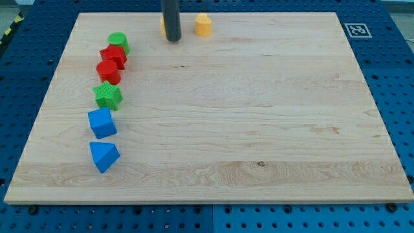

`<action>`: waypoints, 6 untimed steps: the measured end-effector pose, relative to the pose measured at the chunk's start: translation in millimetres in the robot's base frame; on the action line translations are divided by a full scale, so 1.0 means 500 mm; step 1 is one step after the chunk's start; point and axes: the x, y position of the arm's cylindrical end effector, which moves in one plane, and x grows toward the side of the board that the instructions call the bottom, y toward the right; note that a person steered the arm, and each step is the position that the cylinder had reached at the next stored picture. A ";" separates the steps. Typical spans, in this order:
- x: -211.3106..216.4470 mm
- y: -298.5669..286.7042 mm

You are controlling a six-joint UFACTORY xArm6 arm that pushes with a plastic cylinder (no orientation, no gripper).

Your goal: Move the green circle to the top left of the red star

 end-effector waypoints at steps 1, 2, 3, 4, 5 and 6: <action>0.000 -0.073; -0.002 -0.157; -0.003 -0.238; 0.021 -0.289; 0.053 -0.331; 0.081 -0.355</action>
